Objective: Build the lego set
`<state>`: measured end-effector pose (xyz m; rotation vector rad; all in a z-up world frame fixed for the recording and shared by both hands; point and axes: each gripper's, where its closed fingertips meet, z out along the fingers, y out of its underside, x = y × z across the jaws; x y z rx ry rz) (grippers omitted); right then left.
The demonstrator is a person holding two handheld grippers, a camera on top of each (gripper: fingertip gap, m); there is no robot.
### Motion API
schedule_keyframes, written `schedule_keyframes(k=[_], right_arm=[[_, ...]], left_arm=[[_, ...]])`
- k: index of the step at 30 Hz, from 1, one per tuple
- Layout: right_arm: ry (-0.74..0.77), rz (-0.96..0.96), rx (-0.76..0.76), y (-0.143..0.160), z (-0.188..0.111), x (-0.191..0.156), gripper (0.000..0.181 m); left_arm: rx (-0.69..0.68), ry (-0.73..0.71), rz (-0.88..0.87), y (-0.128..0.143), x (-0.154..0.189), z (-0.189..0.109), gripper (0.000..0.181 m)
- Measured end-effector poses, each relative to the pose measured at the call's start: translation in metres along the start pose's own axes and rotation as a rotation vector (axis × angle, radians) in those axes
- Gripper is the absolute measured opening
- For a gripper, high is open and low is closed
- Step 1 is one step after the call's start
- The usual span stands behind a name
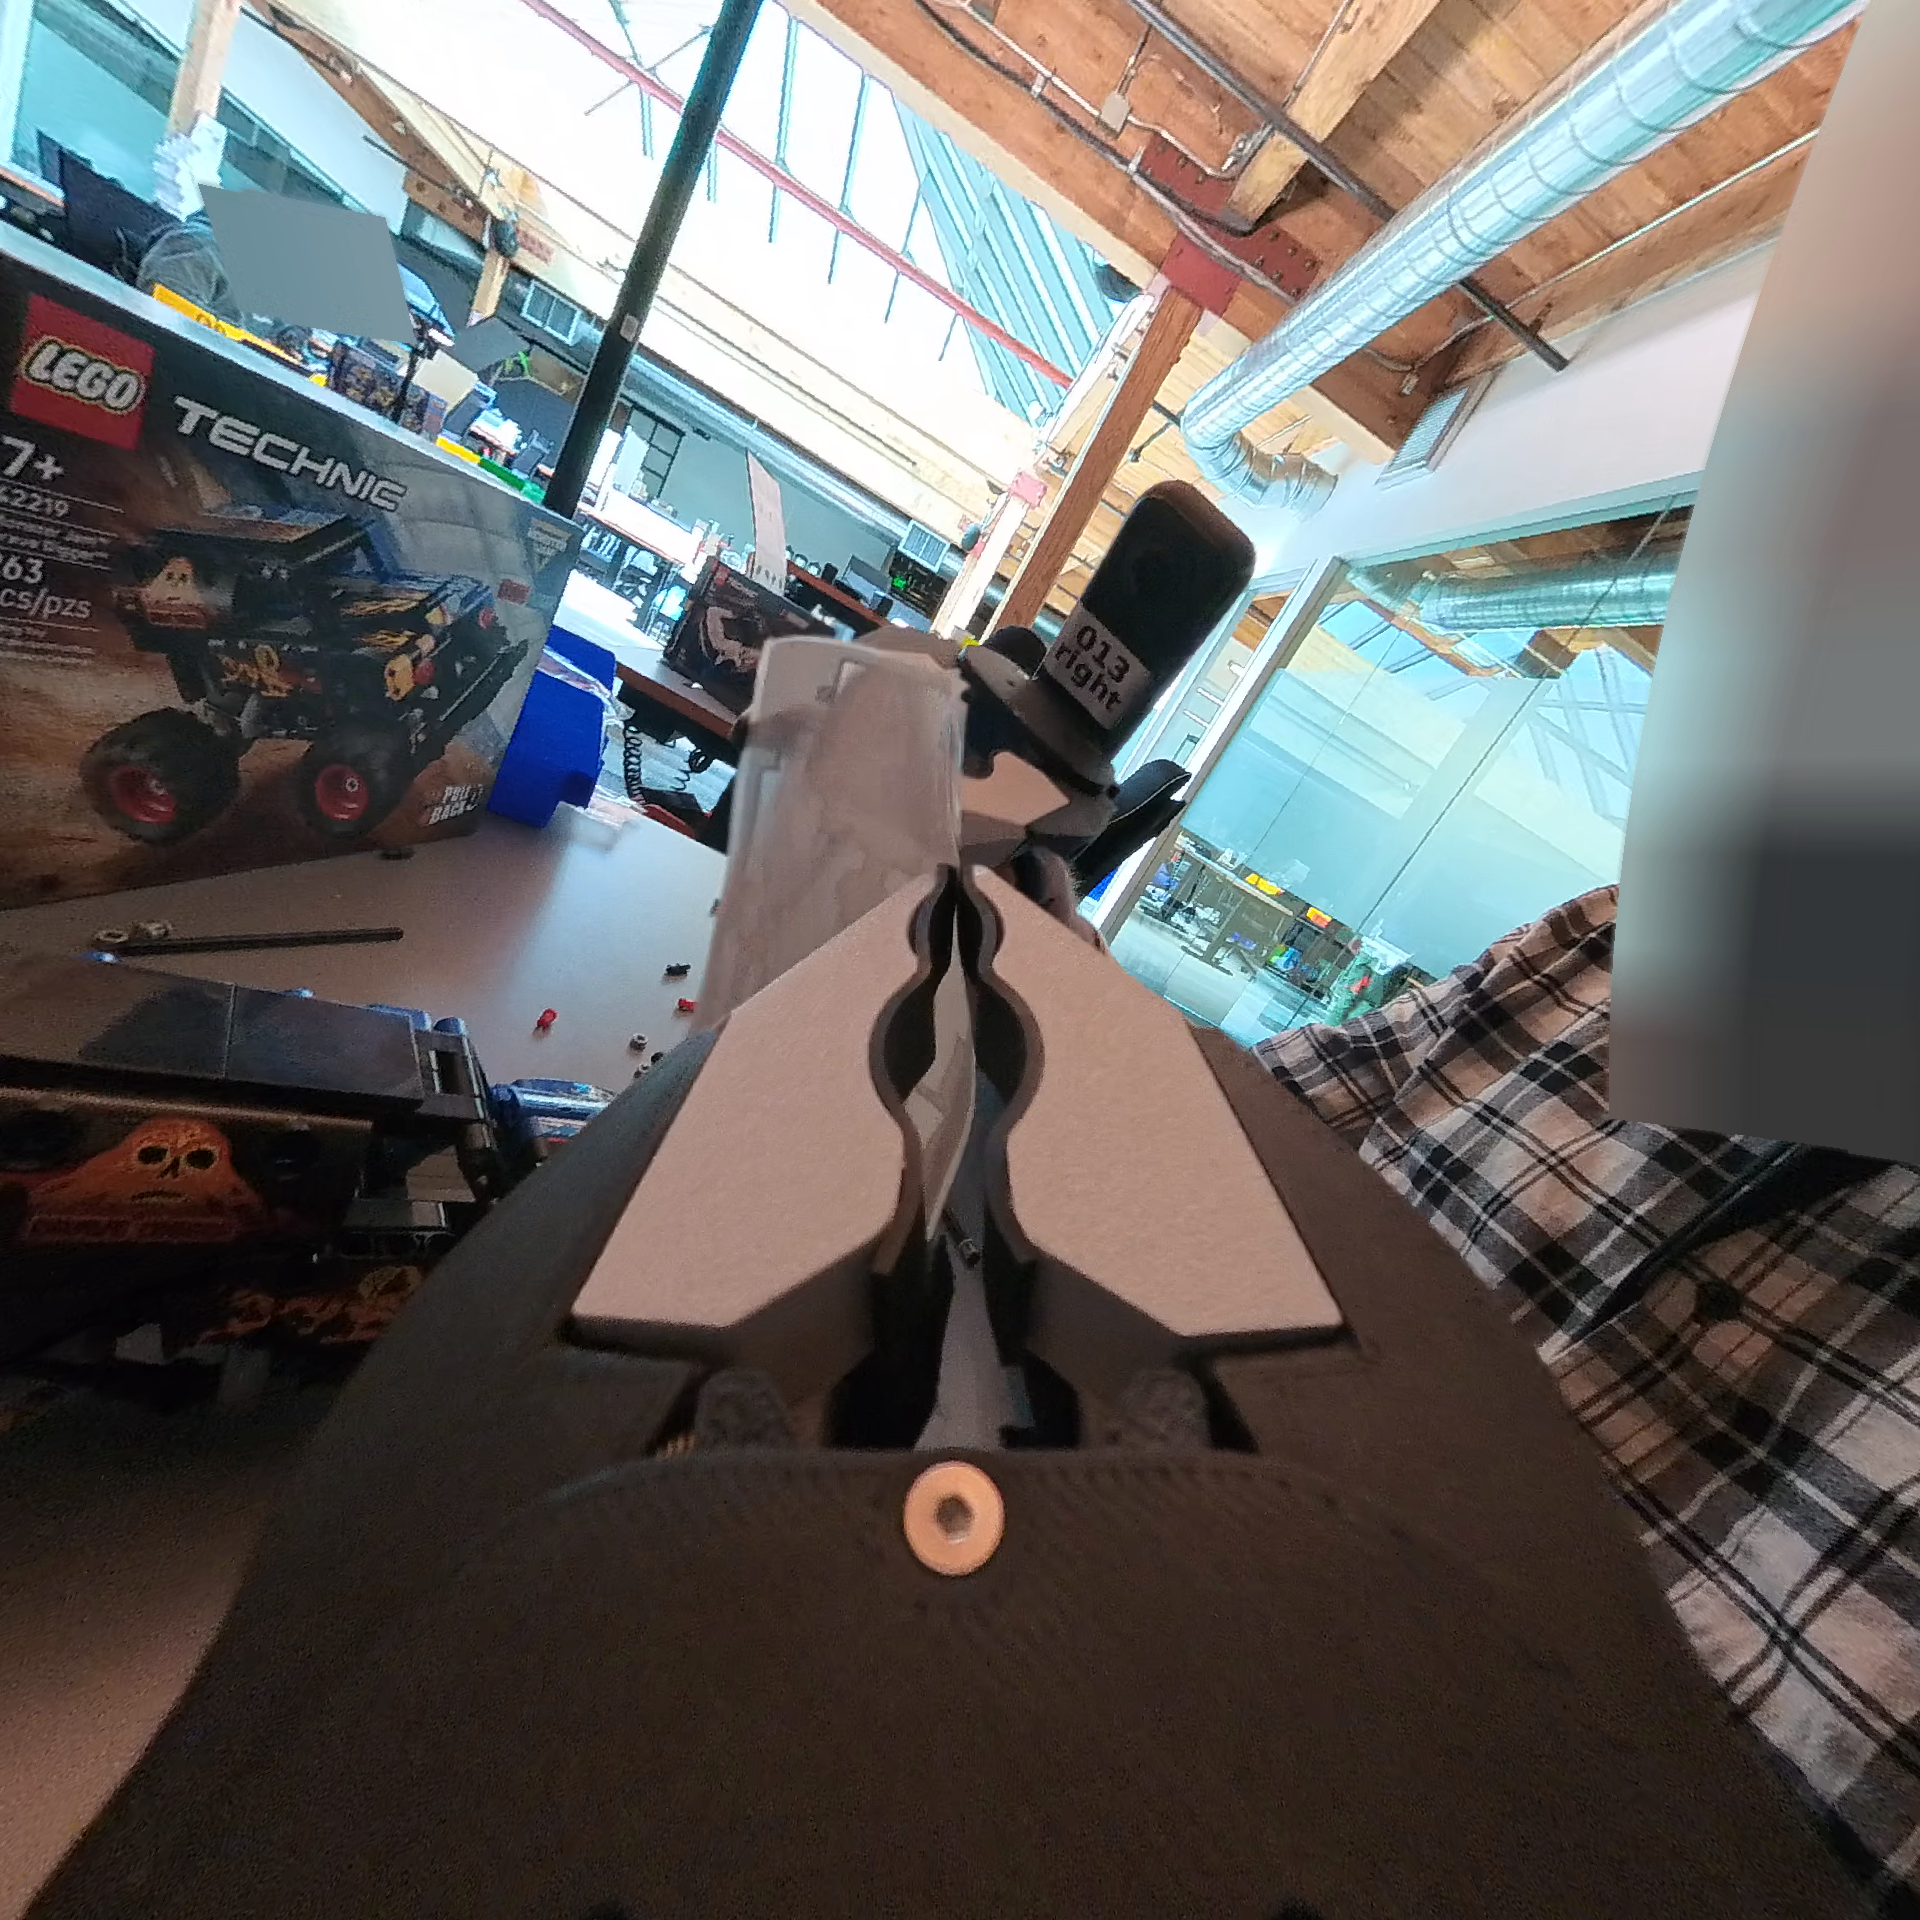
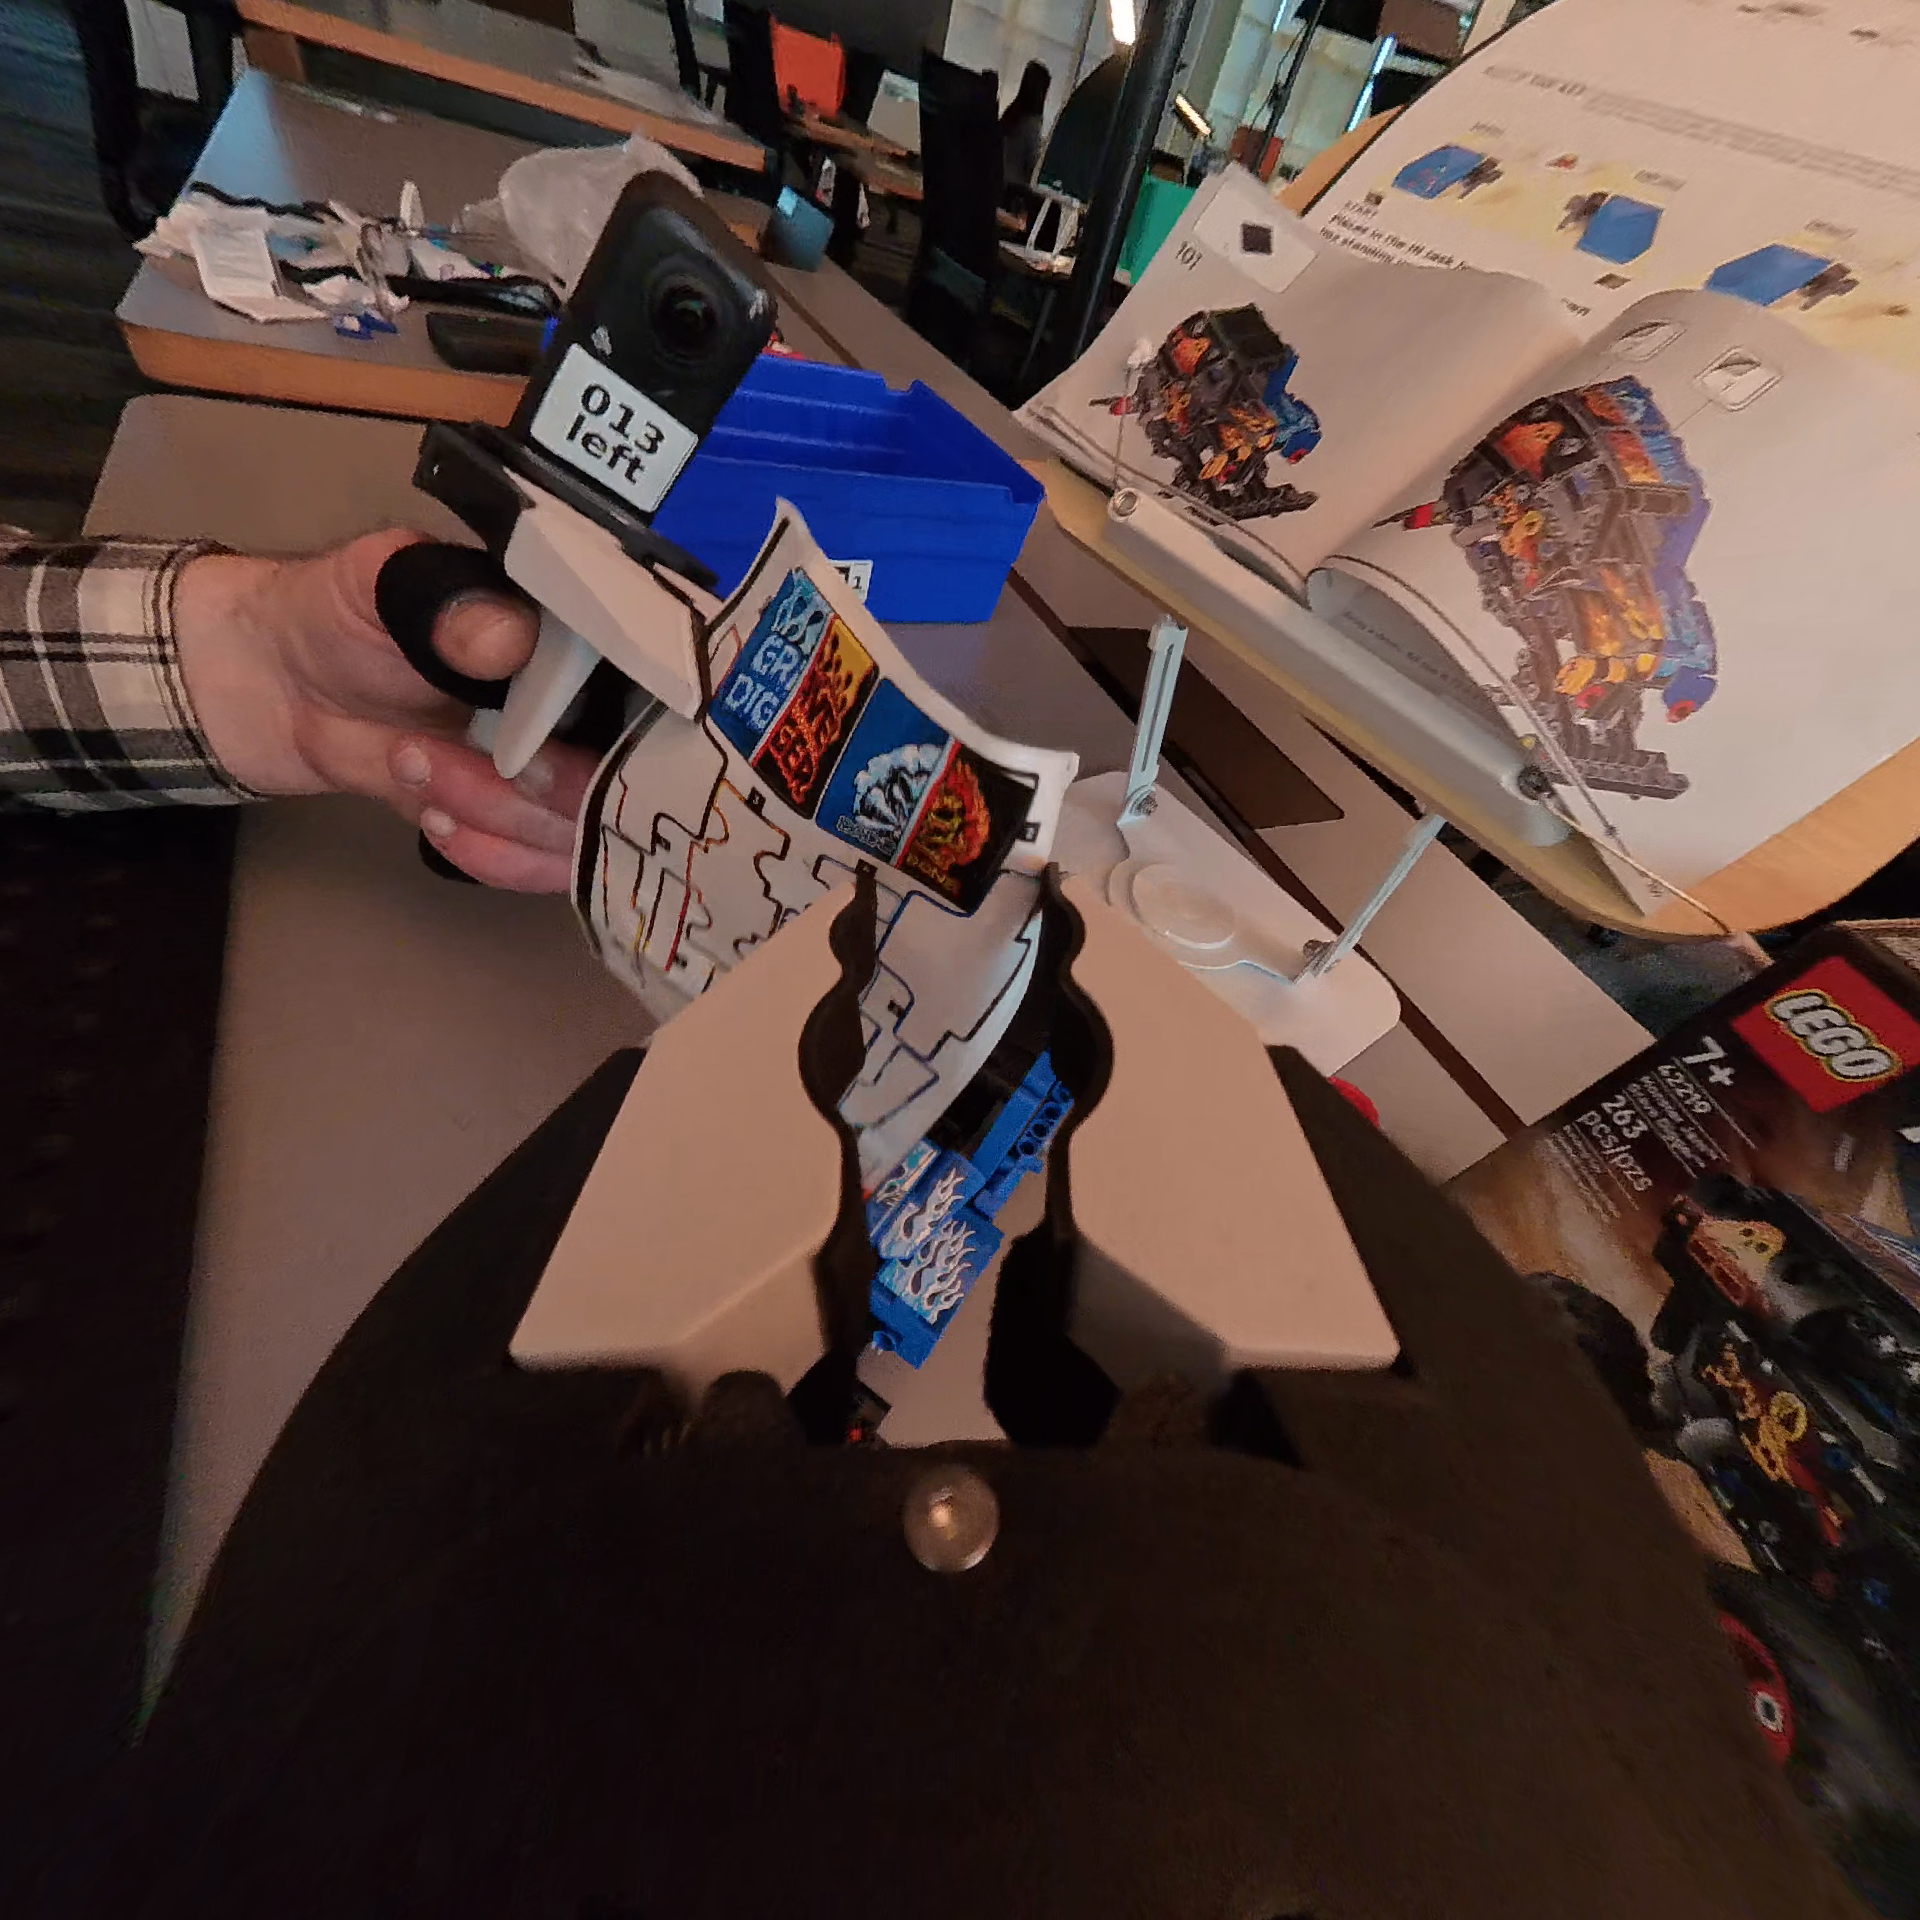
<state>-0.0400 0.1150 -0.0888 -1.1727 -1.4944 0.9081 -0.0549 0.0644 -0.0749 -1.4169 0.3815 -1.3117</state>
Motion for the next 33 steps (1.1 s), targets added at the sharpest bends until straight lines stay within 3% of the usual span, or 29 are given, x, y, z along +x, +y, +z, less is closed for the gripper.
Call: schedule_keyframes(k=[9, 14, 18, 20, 25, 33], right_arm=[[-0.095, 0.129, -0.003, 0.005, 0.013, -0.012, 0.024], [0.059, 0.081, 0.035, -0.005, 0.001, 0.011, 0.039], [0.250, -0.194, 0.097, -0.032, -0.022, 0.018, 0.027], [0.179, -0.314, 0.122, -0.041, -0.017, -0.009, 0.017], [0.147, -0.430, 0.005, -0.021, 0.014, -0.030, 0.023], [0.015, -0.250, 0.079, -0.021, 0.011, -0.033, 0.020]], left_arm=[[-0.031, 0.012, 0.042, 0.007, 0.006, 0.007, 0.005], [0.020, -0.041, 0.017, -0.001, -0.005, 0.004, 0.000], [0.096, -0.102, -0.018, -0.012, -0.018, -0.003, 0.000], [0.115, -0.110, -0.037, -0.015, -0.021, -0.004, 0.000], [0.085, -0.068, -0.031, -0.008, -0.010, 0.007, 0.000], [0.036, -0.019, -0.031, -0.003, 0.001, 0.015, 0.002]])
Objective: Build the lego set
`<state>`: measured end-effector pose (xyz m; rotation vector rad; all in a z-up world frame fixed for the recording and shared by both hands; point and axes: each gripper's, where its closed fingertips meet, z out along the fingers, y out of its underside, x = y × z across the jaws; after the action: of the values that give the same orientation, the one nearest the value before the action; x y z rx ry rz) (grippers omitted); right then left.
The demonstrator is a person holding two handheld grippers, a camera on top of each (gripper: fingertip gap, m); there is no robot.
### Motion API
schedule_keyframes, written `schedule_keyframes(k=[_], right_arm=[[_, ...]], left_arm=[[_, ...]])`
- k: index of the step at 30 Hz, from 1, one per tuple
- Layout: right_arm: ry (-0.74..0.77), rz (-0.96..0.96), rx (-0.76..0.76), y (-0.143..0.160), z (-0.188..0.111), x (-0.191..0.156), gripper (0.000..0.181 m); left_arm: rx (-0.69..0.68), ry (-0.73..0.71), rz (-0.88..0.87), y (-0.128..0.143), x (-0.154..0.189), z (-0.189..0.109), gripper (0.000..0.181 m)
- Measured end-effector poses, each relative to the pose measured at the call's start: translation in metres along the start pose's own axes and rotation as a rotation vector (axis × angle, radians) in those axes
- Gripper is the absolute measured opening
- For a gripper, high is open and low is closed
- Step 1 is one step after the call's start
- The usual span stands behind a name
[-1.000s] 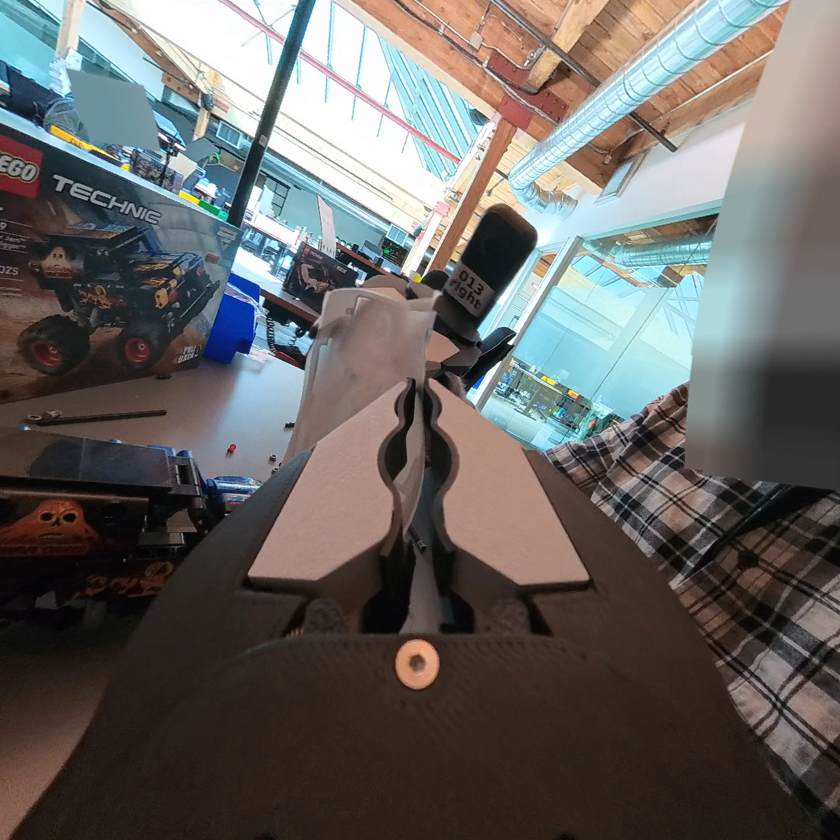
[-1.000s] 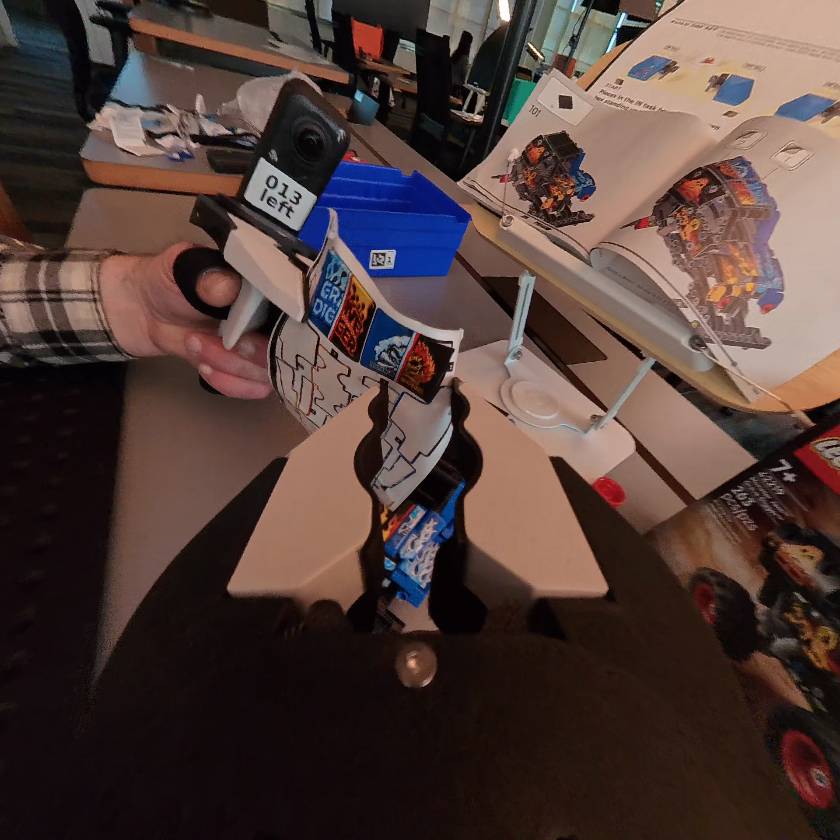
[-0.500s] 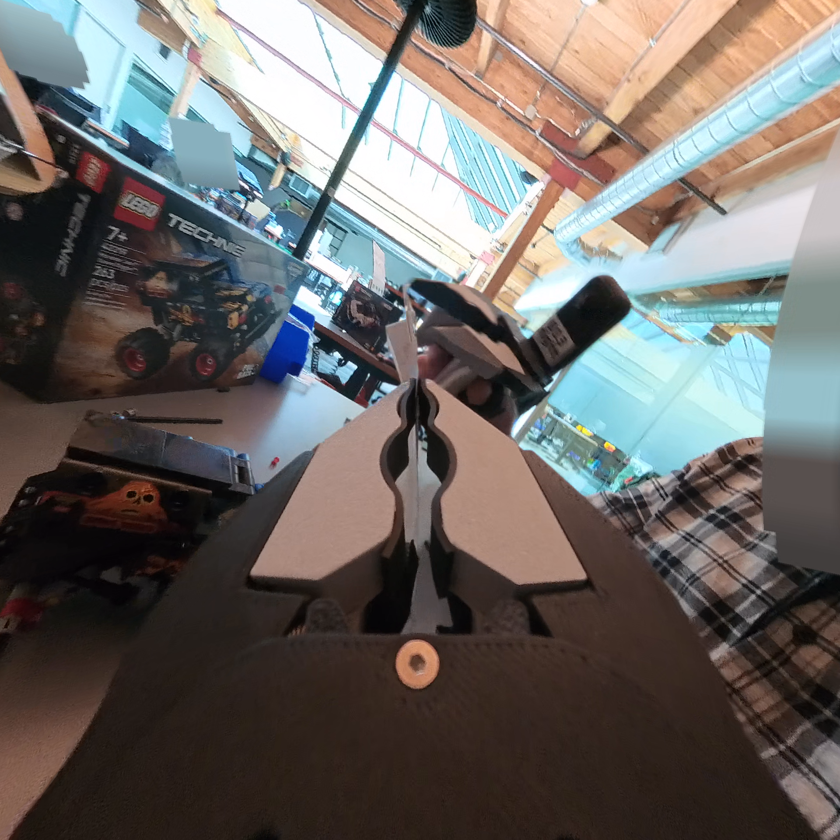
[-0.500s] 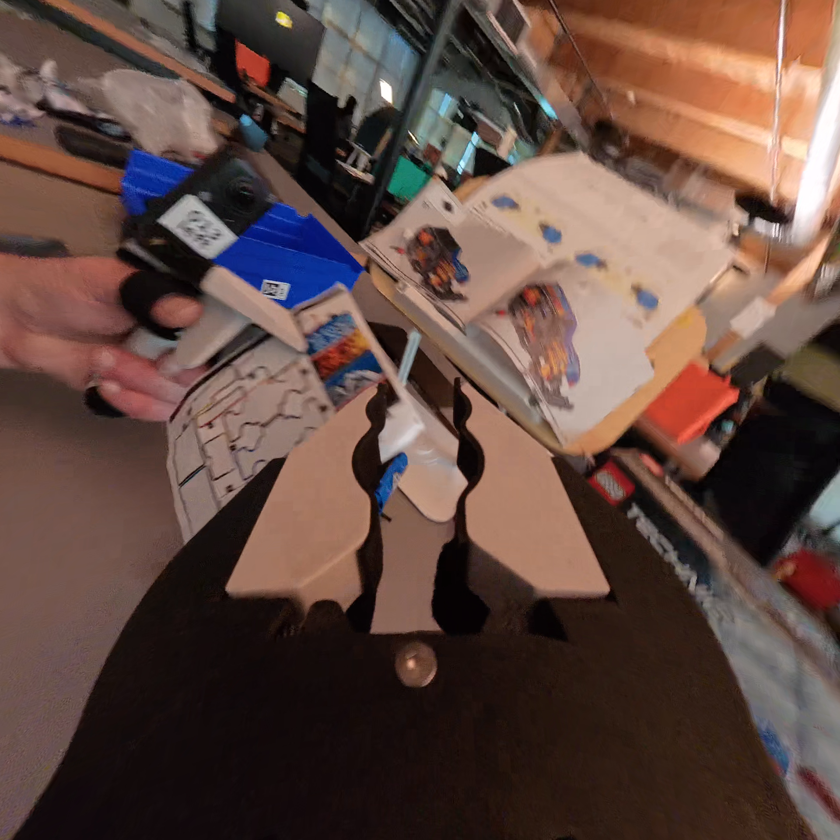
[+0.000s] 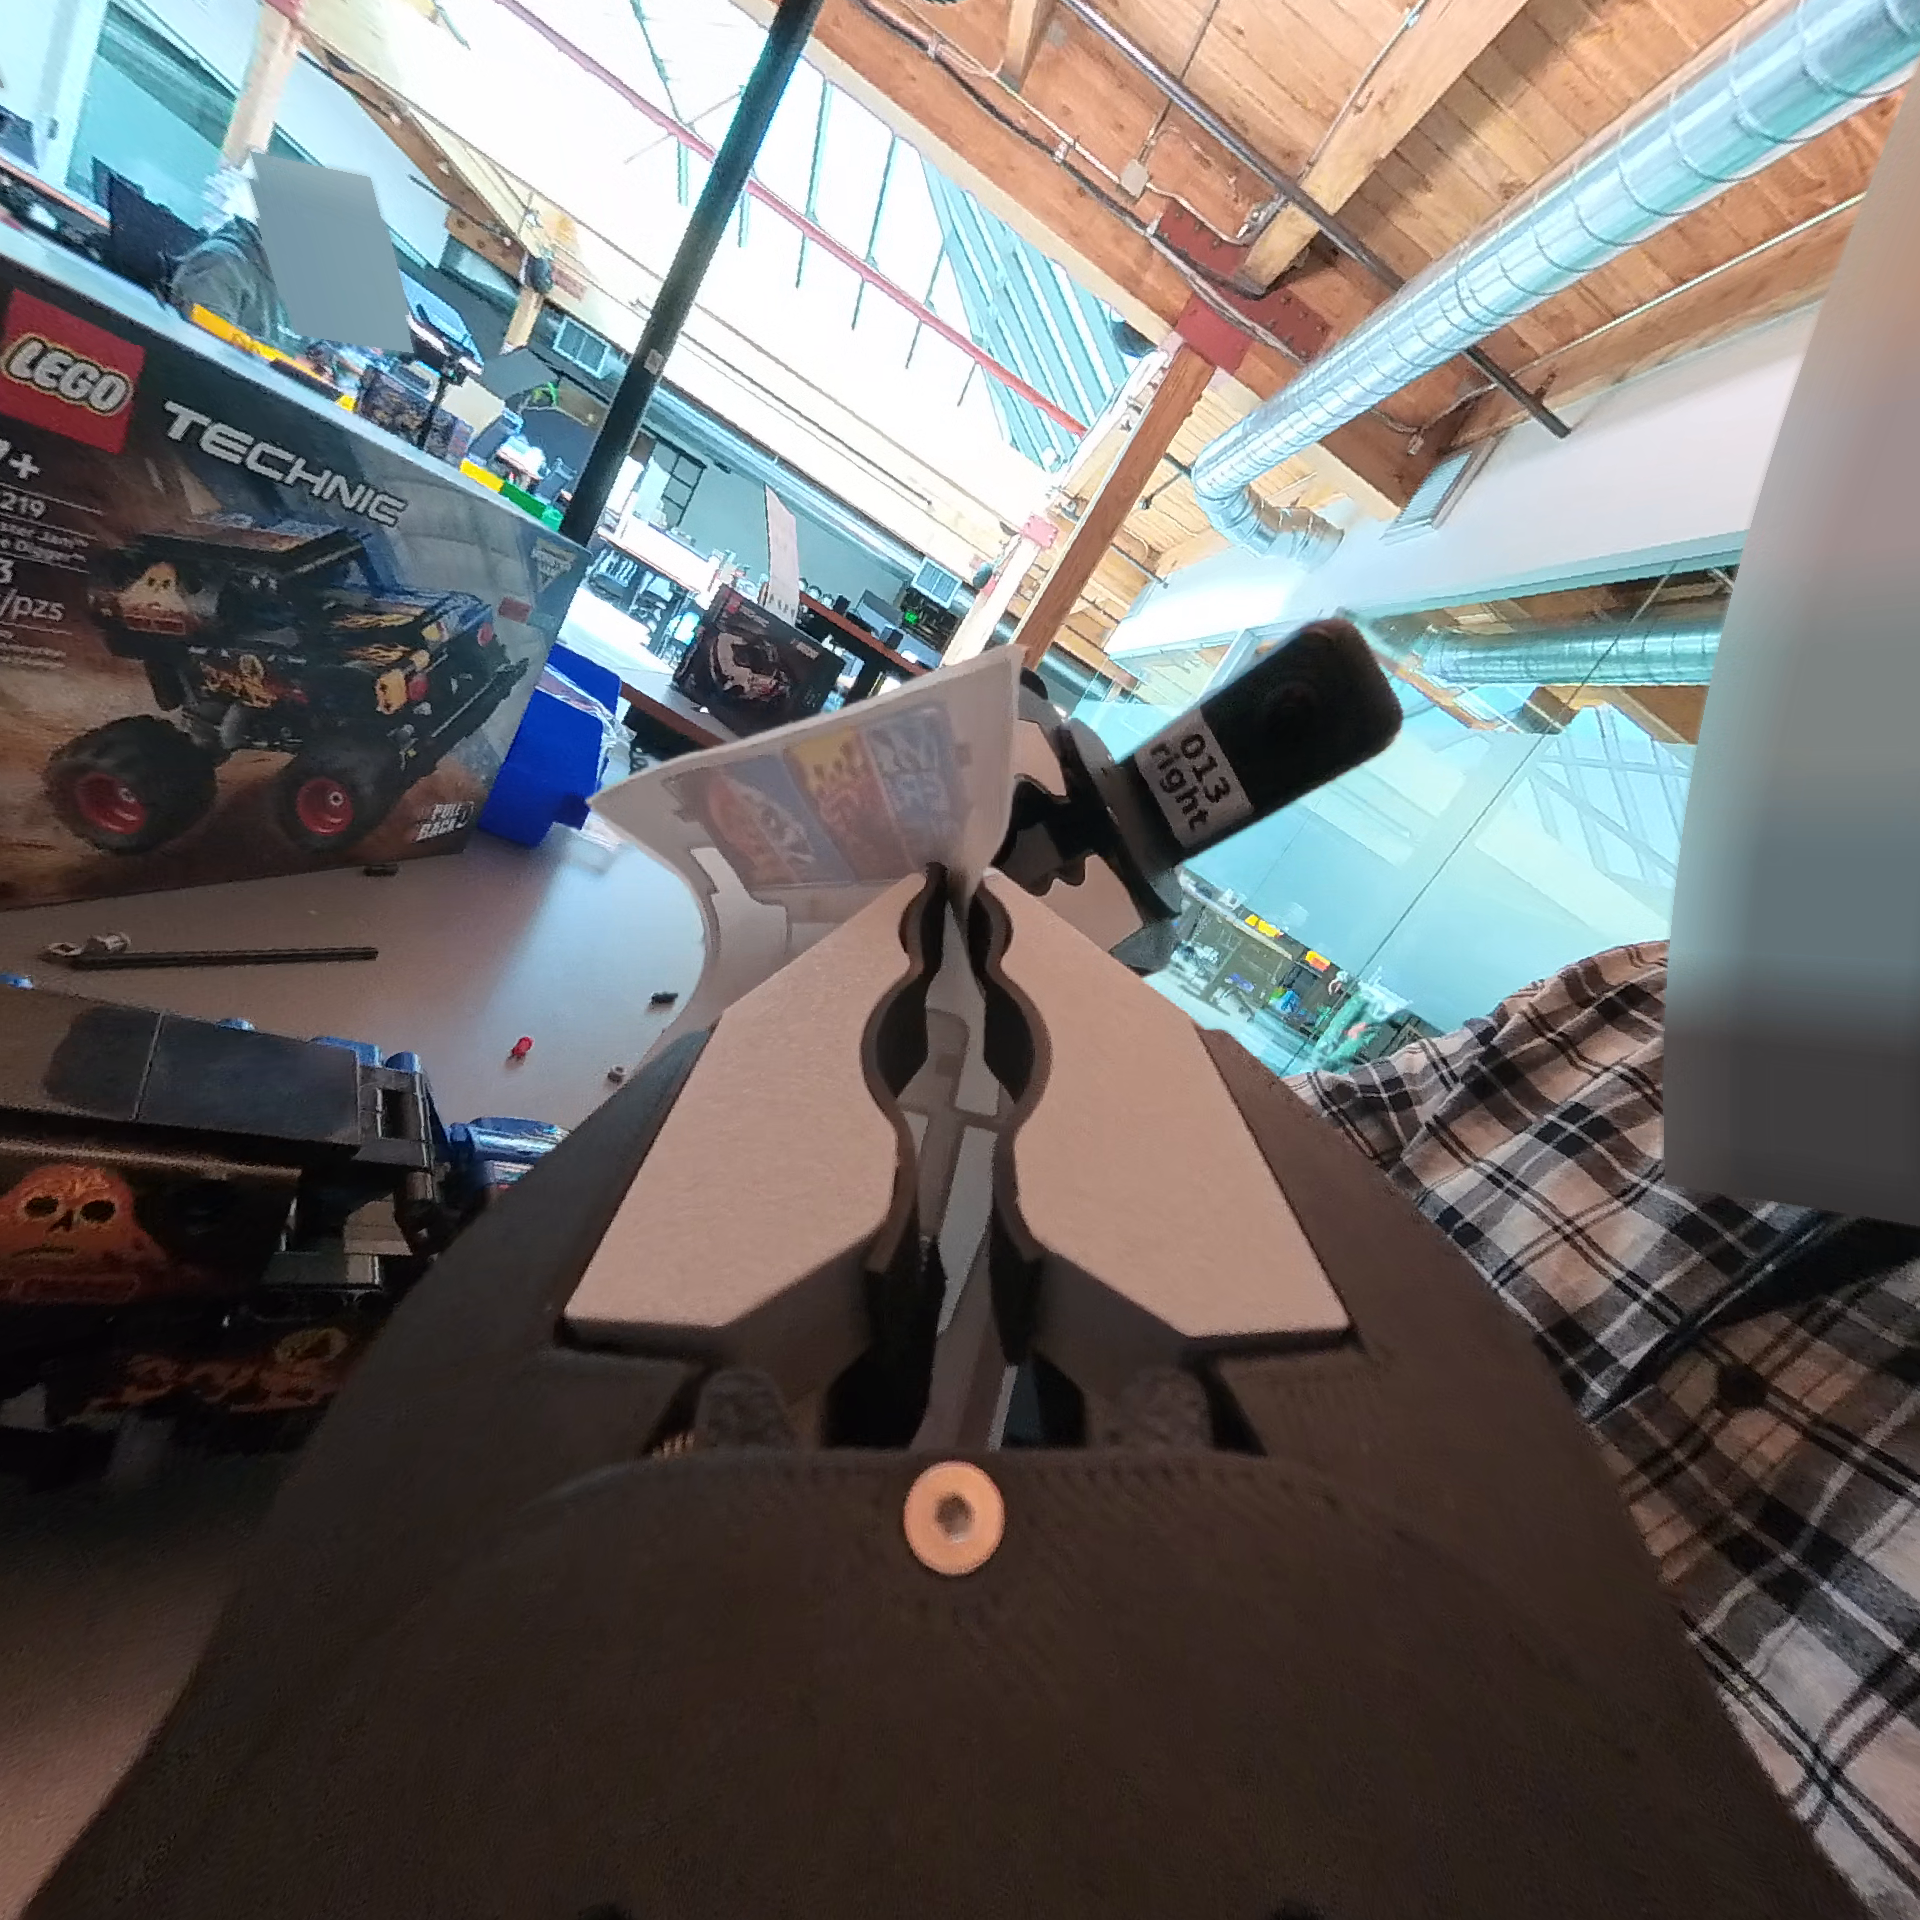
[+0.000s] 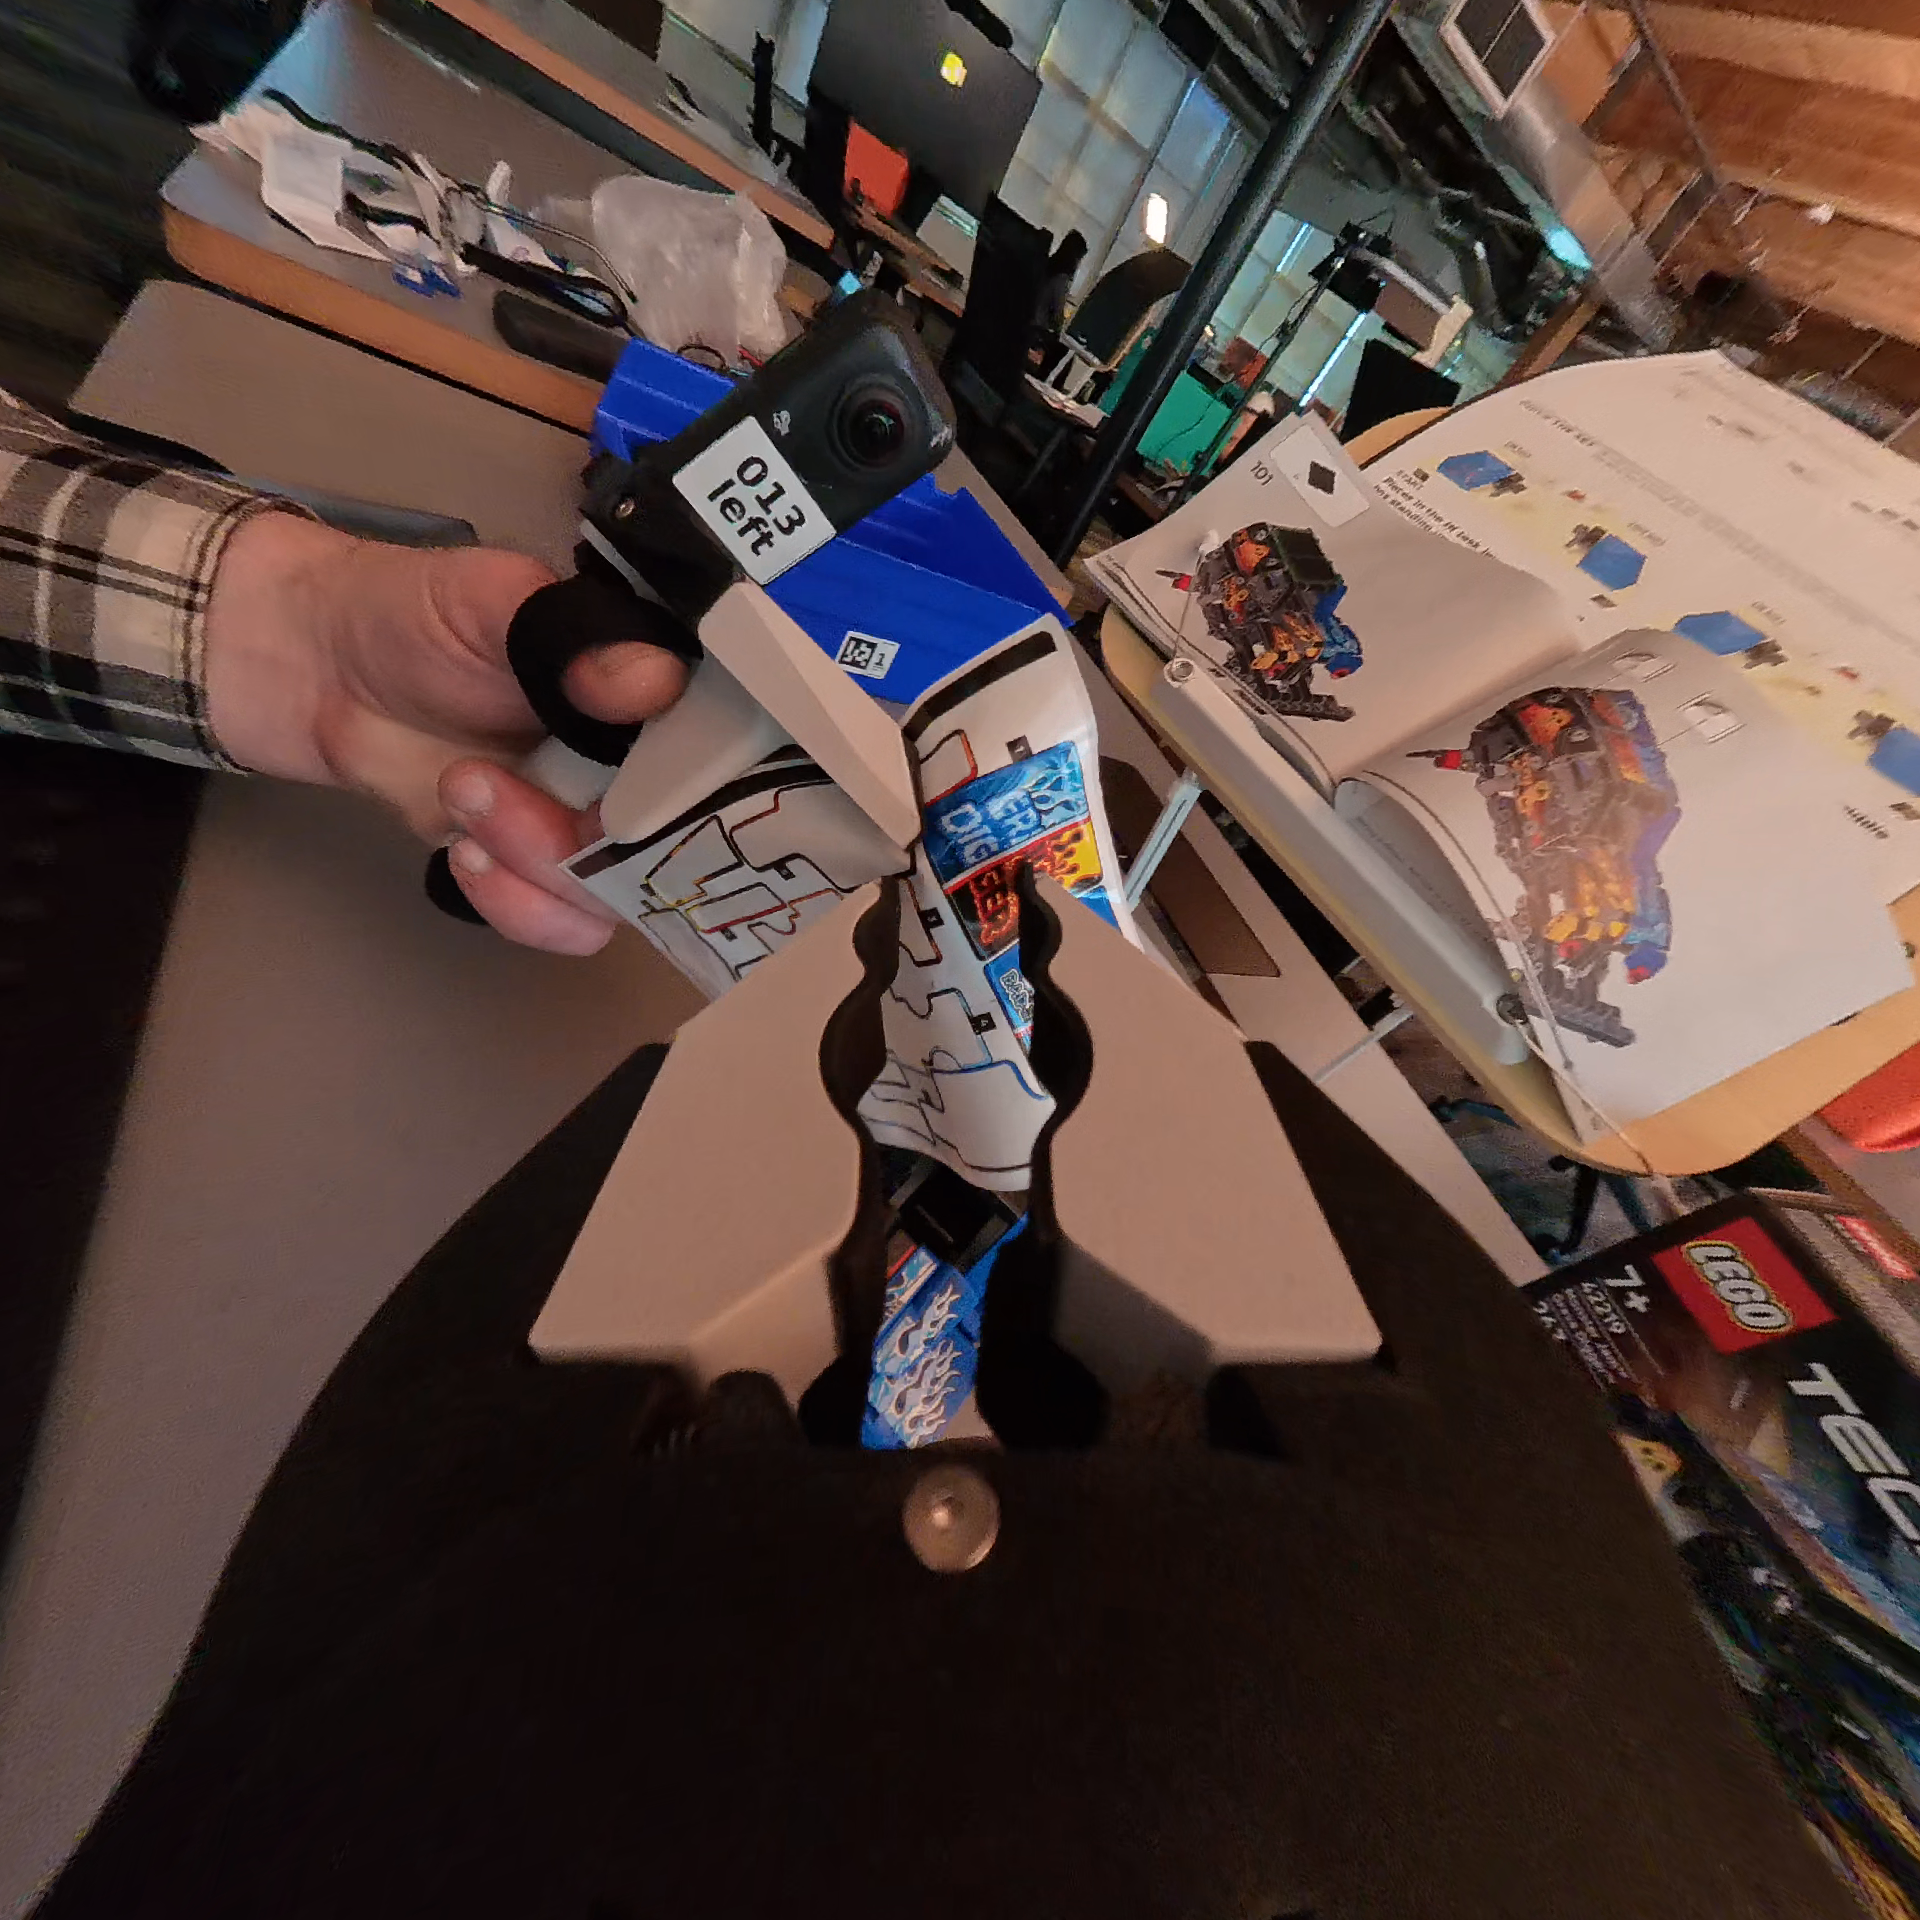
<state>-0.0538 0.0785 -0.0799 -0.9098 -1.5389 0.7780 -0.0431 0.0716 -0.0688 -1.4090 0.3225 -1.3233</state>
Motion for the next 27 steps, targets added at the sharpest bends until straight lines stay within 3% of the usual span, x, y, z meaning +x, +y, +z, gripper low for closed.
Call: schedule_keyframes(k=[8, 12, 20, 27], right_arm=[[-0.048, 0.067, -0.001, 0.003, 0.000, -0.003, 0.011], [-0.069, 0.120, 0.017, 0.003, -0.002, -0.001, 0.012], [-0.023, -0.009, 0.025, -0.008, -0.007, -0.003, 0.000], [-0.084, 0.049, 0.060, -0.011, -0.011, -0.007, 0.007]], left_arm=[[-0.004, 0.032, 0.014, 0.001, 0.008, 0.002, 0.021], [0.015, -0.006, 0.037, -0.002, 0.003, 0.001, 0.000], [-0.005, -0.044, 0.063, 0.001, -0.002, 0.002, 0.000], [-0.014, 0.001, 0.067, 0.003, 0.006, 0.003, 0.000]])
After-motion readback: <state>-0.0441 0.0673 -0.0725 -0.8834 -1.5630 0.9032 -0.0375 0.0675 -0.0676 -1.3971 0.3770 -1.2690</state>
